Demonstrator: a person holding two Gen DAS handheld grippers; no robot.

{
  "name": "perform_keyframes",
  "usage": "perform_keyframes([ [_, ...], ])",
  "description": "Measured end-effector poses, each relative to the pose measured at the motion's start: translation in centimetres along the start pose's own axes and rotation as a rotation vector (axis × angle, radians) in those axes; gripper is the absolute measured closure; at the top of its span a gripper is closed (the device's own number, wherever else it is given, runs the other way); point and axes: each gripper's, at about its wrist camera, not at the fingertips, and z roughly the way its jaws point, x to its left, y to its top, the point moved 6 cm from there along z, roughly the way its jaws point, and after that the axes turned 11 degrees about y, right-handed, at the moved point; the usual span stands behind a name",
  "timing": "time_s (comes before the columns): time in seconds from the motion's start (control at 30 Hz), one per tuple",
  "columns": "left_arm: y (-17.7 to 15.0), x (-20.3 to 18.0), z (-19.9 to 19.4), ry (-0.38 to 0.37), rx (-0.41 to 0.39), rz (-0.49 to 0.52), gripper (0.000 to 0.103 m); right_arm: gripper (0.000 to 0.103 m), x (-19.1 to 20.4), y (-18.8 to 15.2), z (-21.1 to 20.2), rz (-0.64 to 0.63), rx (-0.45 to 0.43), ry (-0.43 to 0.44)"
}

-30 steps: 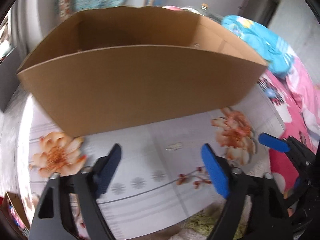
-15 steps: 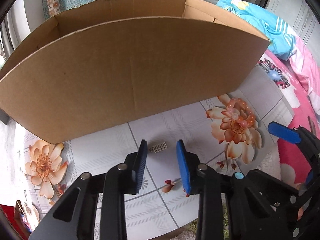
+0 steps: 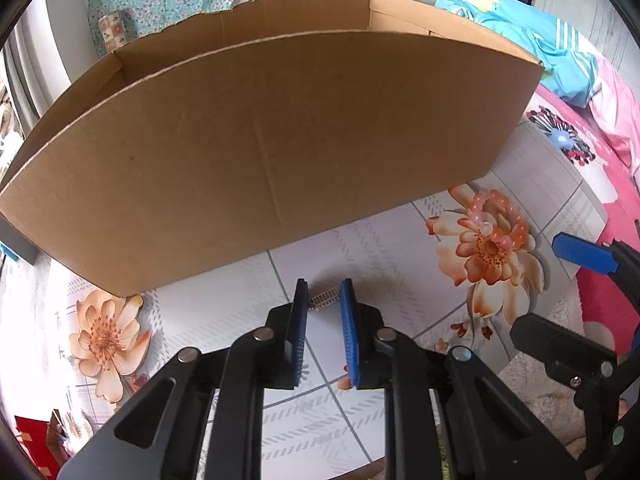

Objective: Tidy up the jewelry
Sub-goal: 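Close the left gripper on the silver charm, then lift the silver charm with the left gripper while the right gripper grasps the pink bead bracelet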

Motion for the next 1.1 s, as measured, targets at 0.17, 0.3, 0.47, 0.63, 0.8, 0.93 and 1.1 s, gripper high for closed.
perform_keyframes([
  [0.17, -0.1, 0.0, 0.0, -0.004, 0.001, -0.008, 0.098, 0.008, -0.1, 0.0, -0.2, -0.002, -0.002, -0.004],
  [0.3, -0.1, 0.4, -0.1, -0.013, 0.000, -0.012, 0.098, 0.008, -0.2, 0.0, -0.2, 0.001, -0.002, -0.006],
  [0.47, -0.4, 1.4, -0.7, -0.039, -0.013, -0.030, 0.102, 0.008, -0.4, -0.1, -0.2, 0.005, 0.003, -0.005],
  [0.63, -0.6, 2.4, -1.3, -0.072, -0.017, -0.065, 0.102, 0.008, -0.4, 0.0, -0.2, 0.004, 0.005, -0.002],
  [0.8, -0.7, 3.5, -2.4, -0.090, -0.043, -0.095, 0.102, 0.008, -0.5, 0.0, -0.1, 0.007, 0.005, 0.000],
  [0.93, -0.6, 3.9, -3.2, -0.130, -0.056, -0.126, 0.102, 0.008, -0.5, 0.3, -0.1, 0.004, 0.003, -0.001],
  [1.1, -0.5, 4.3, -3.8, -0.134, -0.076, -0.131, 0.102, 0.016, -0.7, 1.7, -0.5, -0.061, -0.033, -0.049],
])
